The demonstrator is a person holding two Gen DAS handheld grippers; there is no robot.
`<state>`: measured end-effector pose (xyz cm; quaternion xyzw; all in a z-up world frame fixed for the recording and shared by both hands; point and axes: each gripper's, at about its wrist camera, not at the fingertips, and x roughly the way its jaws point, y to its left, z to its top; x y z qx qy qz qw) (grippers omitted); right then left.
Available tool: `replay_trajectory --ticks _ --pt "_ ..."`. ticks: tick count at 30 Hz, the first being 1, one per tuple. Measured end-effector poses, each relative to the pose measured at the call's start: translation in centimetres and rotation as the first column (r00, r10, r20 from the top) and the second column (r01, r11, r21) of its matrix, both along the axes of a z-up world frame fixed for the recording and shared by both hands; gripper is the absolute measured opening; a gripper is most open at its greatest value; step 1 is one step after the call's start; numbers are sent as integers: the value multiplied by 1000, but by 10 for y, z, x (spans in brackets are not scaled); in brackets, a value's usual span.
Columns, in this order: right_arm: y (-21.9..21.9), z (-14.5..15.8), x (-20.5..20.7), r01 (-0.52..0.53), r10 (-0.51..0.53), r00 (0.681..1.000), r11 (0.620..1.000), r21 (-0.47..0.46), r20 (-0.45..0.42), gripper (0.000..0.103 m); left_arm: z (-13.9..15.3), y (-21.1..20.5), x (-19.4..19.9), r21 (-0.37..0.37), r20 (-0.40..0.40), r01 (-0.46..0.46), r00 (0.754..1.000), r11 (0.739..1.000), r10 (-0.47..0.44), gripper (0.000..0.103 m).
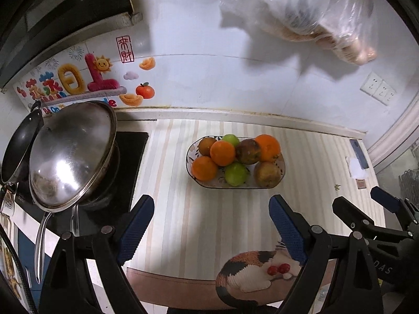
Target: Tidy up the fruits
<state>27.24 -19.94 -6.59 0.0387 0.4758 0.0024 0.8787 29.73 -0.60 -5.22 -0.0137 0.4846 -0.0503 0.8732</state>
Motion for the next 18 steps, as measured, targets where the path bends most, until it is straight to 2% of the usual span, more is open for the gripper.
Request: replay_trajectory --ticks 11,18 --pt "4 40 -40 2 -4 997 1000 24 75 99 17 1 -32 -1 57 9 998 1000 -9 90" --pt "1 39 -44 3 -9 997 997 83 74 99 15 1 -35 -15 48 10 999 1000 -9 90"
